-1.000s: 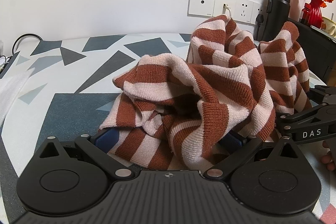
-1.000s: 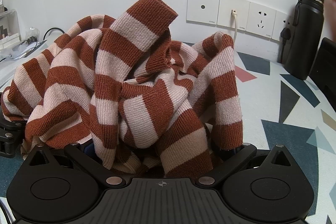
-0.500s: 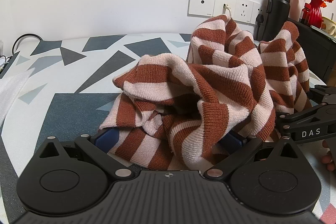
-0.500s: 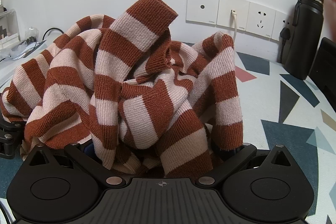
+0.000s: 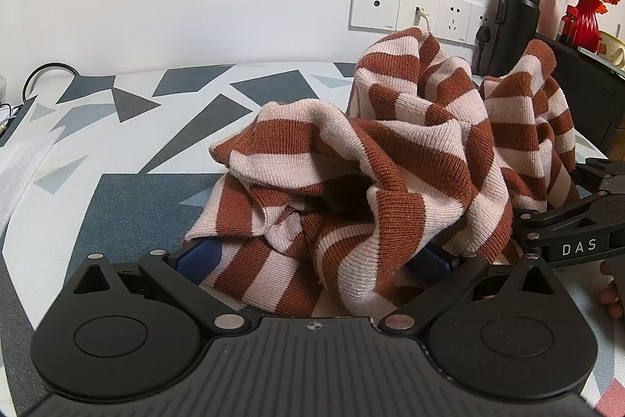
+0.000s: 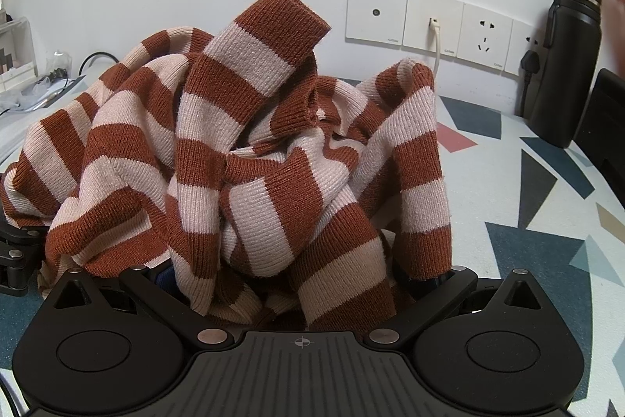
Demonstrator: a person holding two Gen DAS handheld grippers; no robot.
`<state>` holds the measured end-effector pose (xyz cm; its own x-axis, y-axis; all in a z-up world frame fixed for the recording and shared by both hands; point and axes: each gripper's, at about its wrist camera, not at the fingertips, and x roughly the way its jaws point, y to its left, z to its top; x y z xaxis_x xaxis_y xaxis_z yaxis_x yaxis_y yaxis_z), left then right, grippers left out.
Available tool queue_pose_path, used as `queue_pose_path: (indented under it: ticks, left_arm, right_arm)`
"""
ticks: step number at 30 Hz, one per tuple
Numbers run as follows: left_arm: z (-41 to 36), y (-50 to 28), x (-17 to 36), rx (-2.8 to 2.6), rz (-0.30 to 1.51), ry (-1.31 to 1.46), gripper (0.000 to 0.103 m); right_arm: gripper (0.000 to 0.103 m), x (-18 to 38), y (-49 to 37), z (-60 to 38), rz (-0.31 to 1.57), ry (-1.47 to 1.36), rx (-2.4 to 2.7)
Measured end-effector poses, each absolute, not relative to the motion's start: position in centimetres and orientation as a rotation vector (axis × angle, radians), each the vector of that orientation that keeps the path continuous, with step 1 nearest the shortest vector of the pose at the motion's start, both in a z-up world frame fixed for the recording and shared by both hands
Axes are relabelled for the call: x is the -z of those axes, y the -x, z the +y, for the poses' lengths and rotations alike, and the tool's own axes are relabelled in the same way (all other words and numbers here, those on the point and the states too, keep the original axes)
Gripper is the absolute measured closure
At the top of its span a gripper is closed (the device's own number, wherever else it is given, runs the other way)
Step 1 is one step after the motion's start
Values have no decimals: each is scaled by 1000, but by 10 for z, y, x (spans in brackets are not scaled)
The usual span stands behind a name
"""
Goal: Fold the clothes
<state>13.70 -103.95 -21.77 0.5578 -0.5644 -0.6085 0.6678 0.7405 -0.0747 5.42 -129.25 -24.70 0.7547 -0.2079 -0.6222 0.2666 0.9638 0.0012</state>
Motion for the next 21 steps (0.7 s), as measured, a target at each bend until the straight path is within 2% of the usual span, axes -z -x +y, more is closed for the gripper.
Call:
queue_pose_path:
  ticks: [21]
  left_arm:
    - [-1040, -137, 218, 731, 654, -172, 1]
  right_arm:
    - [1, 248, -53, -1291, 670, -90, 262]
